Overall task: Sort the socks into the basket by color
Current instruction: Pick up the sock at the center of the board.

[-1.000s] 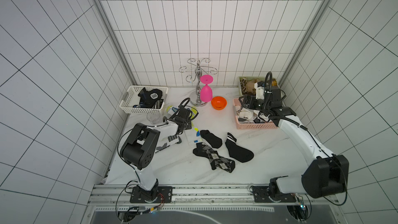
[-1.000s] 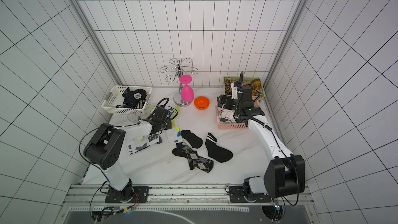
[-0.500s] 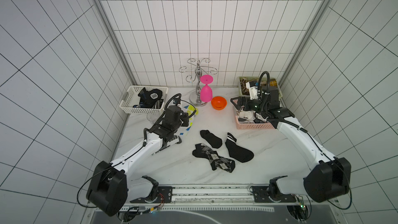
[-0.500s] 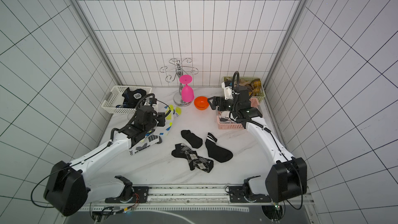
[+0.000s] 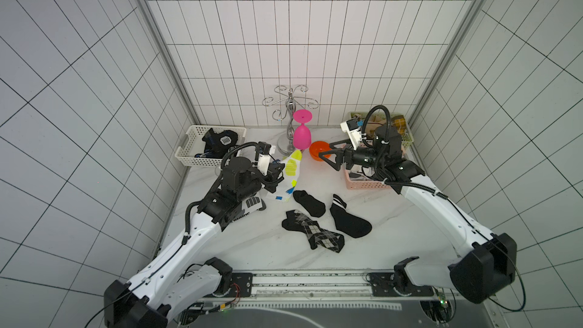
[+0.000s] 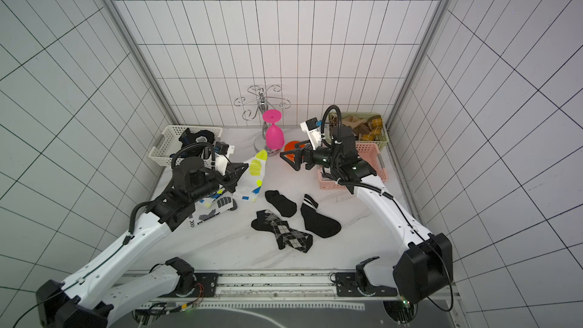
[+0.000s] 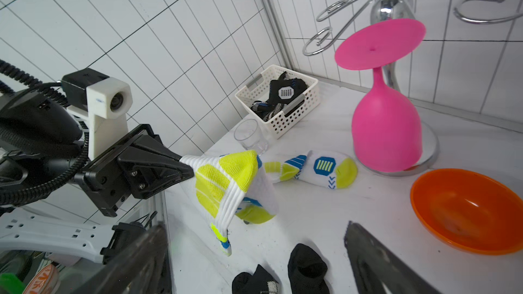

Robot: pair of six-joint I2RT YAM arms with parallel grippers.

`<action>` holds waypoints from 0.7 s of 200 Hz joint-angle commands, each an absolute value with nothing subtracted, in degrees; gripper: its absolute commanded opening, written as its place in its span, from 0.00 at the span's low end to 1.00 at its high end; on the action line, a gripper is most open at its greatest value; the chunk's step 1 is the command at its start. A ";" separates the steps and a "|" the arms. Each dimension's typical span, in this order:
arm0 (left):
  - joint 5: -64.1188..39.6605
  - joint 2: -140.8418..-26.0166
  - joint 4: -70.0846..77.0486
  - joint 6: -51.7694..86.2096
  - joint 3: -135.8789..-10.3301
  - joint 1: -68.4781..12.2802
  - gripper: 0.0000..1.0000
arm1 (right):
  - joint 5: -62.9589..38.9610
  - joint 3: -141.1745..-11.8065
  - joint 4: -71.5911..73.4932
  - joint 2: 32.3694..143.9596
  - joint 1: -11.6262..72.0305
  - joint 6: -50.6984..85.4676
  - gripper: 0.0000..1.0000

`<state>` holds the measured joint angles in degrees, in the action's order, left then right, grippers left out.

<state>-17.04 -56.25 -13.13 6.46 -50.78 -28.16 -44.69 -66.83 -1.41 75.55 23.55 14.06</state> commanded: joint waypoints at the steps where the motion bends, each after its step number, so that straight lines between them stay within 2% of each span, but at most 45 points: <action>1: -26.00 -55.68 -13.35 2.74 -54.23 -28.48 0.00 | -49.78 -69.43 2.14 75.21 25.18 13.35 0.99; 49: -34.27 -56.39 -14.16 2.32 -57.66 -29.31 0.00 | -50.10 -71.76 4.37 76.84 27.92 13.53 0.99; 122: -36.21 -59.98 -12.87 2.81 -61.67 -31.99 0.00 | -56.06 -71.06 4.26 76.90 31.86 12.90 0.99; 140: -36.30 -60.51 -10.86 3.71 -61.96 -32.08 0.00 | -57.37 -70.30 4.21 77.00 32.00 13.74 0.90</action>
<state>-34.94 -59.86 -14.35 3.60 -59.81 -31.83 -53.10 -66.83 3.01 76.77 31.35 14.02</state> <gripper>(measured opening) 0.048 0.953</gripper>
